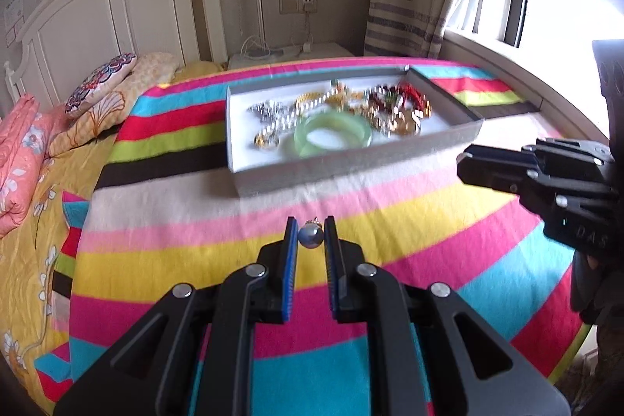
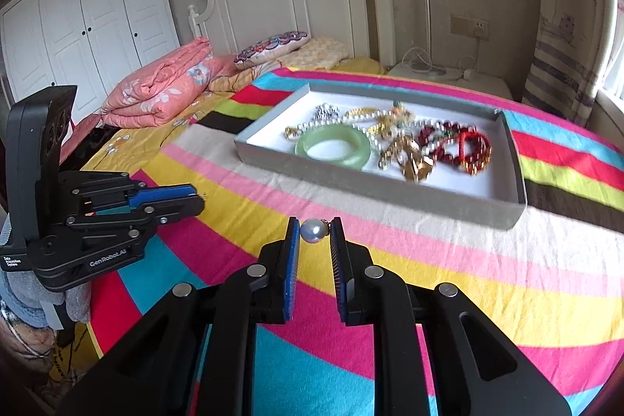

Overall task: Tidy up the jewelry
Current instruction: 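Lower both pearl earrings into the grey box and open both grippers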

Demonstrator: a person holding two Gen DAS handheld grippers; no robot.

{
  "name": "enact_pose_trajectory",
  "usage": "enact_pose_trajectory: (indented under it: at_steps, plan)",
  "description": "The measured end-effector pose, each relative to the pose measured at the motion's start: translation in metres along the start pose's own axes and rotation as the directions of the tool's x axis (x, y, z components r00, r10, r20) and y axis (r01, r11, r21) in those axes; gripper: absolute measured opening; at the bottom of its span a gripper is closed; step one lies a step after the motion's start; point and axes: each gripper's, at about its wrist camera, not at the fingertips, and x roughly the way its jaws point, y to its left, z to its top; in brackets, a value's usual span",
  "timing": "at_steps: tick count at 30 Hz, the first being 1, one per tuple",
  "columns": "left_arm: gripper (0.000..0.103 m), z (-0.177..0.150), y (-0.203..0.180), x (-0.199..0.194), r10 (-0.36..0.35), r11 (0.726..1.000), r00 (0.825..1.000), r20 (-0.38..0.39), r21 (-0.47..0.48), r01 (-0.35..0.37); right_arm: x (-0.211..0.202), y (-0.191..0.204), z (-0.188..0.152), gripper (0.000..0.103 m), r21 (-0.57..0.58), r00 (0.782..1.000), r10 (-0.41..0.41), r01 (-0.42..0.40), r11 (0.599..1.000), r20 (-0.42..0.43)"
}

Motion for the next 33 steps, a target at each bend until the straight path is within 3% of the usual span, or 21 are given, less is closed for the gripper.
enact_pose_trajectory:
  at_steps: [12,21,29,33]
  plan:
    - [0.013,0.063,0.007,0.026,-0.087,0.994,0.992,0.089,-0.065,0.093,0.02,-0.003,0.037,0.017,-0.095,0.998,-0.012,0.018,0.995,0.066]
    - [0.013,0.088,0.015,0.074,-0.133,0.983,0.99,0.051,-0.124,0.139,0.071,-0.008,0.053,0.017,-0.137,0.999,-0.033,0.033,0.99,0.001]
    - [0.015,0.084,0.02,0.095,-0.136,0.979,0.99,0.03,-0.148,0.139,0.092,-0.019,0.056,0.017,-0.105,0.999,-0.037,0.033,0.994,-0.028]
    - [0.065,0.084,0.03,0.084,-0.108,0.973,0.991,0.084,-0.196,0.123,0.09,-0.026,0.057,0.018,-0.071,0.999,-0.041,0.039,0.997,-0.022]
